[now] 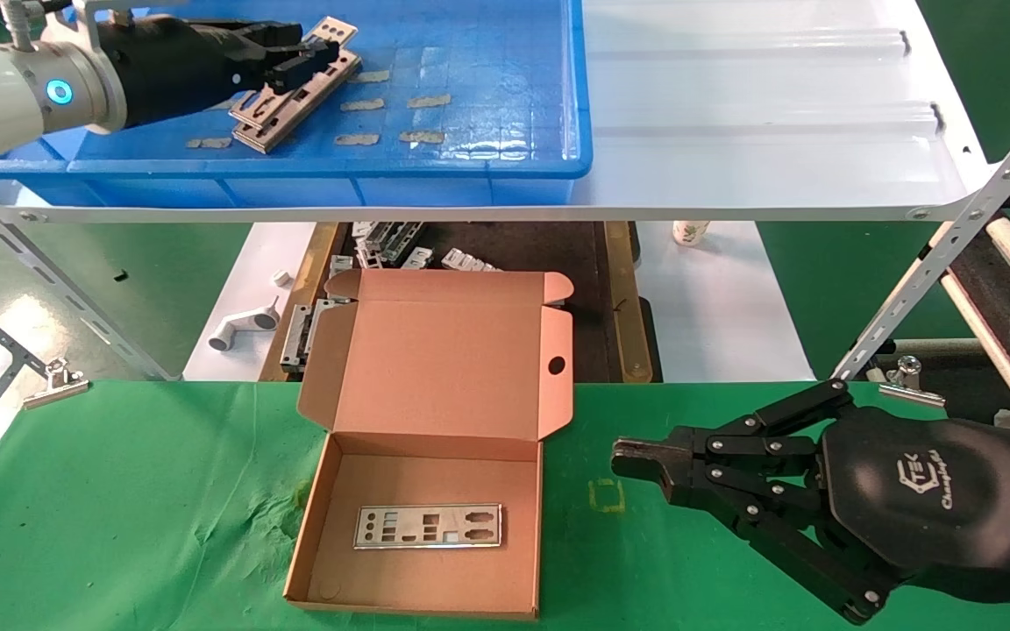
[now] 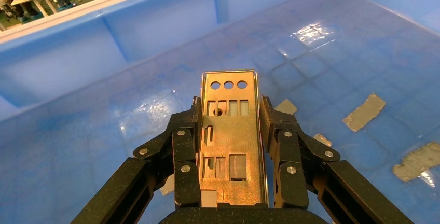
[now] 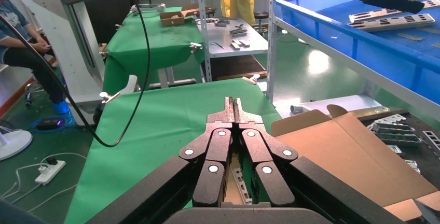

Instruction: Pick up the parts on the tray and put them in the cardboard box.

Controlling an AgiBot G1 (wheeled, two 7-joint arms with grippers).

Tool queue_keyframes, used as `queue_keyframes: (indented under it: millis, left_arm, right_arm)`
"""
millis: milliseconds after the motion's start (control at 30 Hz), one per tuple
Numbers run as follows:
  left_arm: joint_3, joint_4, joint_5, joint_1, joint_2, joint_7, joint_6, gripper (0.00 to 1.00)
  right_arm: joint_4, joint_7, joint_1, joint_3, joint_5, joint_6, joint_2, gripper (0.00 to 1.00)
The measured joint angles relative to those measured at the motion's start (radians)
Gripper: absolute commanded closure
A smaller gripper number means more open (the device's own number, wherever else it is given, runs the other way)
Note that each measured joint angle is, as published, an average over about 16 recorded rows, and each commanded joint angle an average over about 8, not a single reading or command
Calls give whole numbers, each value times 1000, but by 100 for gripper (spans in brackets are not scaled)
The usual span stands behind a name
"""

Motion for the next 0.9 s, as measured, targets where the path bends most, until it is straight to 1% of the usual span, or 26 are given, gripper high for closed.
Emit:
queue_keyframes:
  millis: [133, 233, 333, 533, 633, 733, 833, 900]
  left_arm:
    - [-2, -16, -4, -16, -20, 14, 65, 100]
    - [-3, -33, -7, -30, -42, 30, 144, 100]
    - [-3, -55, -11, -45, -71, 52, 251, 100]
    - [5, -120, -18, -61, -131, 124, 516, 100]
    - [20, -174, -29, -51, -159, 165, 624, 100]
    - [50, -253, -52, -23, -188, 197, 705, 100]
    - [96, -357, -87, 20, -221, 216, 755, 100]
    - [134, -433, -114, 55, -244, 221, 768, 100]
  right_arm:
    - [0, 0, 0, 0, 0, 0, 0, 100]
    - [0, 0, 0, 0, 0, 0, 0, 100]
    - [0, 0, 0, 0, 0, 0, 0, 100]
    - [0, 0, 0, 0, 0, 0, 0, 100]
    - [0, 0, 0, 0, 0, 0, 0, 100]
    - [0, 0, 0, 0, 0, 0, 0, 100]
    - [0, 0, 0, 0, 0, 0, 0, 100]
    - [0, 0, 0, 0, 0, 0, 0, 100]
